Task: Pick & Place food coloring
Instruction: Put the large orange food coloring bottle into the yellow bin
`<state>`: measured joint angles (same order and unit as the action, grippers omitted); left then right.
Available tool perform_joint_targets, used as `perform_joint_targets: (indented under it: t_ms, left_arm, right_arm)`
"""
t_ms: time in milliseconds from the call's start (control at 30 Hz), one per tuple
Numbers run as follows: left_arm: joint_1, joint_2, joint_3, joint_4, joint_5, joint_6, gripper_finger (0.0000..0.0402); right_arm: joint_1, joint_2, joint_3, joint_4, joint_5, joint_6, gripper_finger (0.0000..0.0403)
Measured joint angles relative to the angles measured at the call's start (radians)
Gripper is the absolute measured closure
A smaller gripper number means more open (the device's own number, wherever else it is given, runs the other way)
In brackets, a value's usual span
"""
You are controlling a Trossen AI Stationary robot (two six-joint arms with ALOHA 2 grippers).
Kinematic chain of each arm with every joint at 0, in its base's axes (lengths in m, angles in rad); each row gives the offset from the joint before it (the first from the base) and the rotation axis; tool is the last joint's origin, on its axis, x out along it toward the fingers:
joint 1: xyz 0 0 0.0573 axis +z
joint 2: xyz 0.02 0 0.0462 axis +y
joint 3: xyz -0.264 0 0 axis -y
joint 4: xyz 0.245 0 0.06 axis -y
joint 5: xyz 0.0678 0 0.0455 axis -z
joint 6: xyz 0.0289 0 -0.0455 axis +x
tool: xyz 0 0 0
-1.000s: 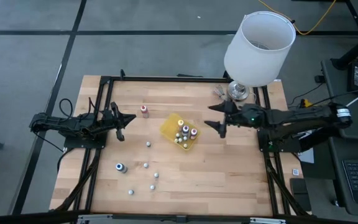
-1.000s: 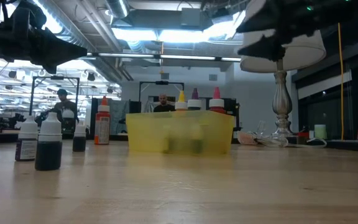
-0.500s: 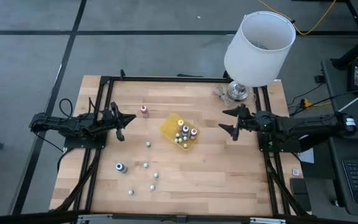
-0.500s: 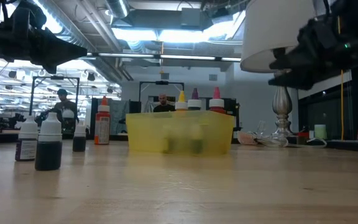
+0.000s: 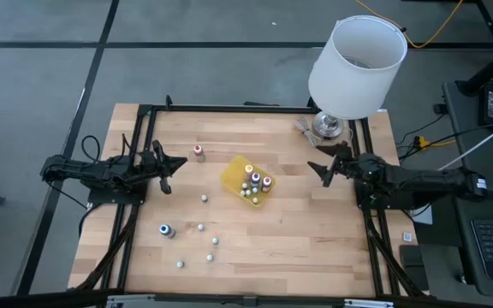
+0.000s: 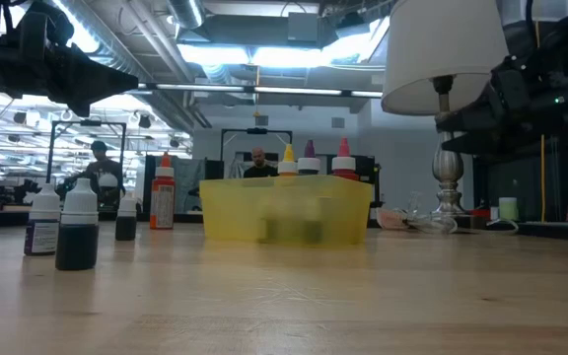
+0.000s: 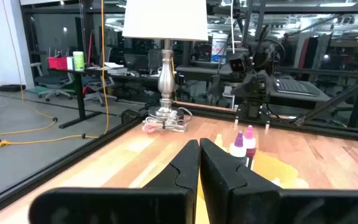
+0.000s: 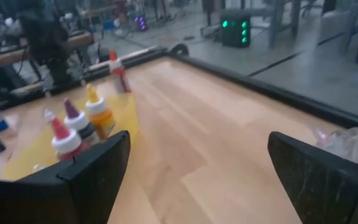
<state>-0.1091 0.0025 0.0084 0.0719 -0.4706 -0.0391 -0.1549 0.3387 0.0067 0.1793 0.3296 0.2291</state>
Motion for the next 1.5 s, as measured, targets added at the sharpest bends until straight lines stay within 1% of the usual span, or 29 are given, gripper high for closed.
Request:
perform_joint_targets:
  t_ms: [167,267,333,367,467,800,1167,1500]
  left_arm:
    - [0.000,0.000,0.000,0.000,0.000,0.000,0.0394]
    - [0.000,0.000,0.000,0.000,0.000,0.000,0.0393]
    - [0.000,0.000,0.000,0.000,0.000,0.000,0.0391]
    - [0.000,0.000,0.000,0.000,0.000,0.000,0.0390]
    - [0.000,0.000,0.000,0.000,0.000,0.000,0.0389]
    - [0.000,0.000,0.000,0.000,0.000,0.000,0.0392]
    - [0.000,0.000,0.000,0.000,0.000,0.000,0.0391]
    - [0.000,0.000,0.000,0.000,0.000,0.000,0.0390]
  right_arm:
    - [-0.016,-0.052,0.000,-0.012,0.048,-0.004,0.0024]
    - [-0.017,-0.091,0.000,-0.061,0.090,-0.005,0.0024]
    - [-0.017,-0.115,0.000,-0.108,0.102,-0.006,0.0024]
    - [-0.017,-0.124,0.000,-0.103,0.105,-0.007,0.0023]
    - [-0.017,-0.145,0.000,-0.103,0.107,-0.014,0.0024]
    - [-0.017,-0.216,0.000,-0.103,0.106,-0.109,0.0023]
    - [-0.017,-0.301,0.000,-0.103,0.106,-0.108,0.0022]
    - [-0.017,-0.335,0.000,-0.103,0.105,-0.110,0.0022]
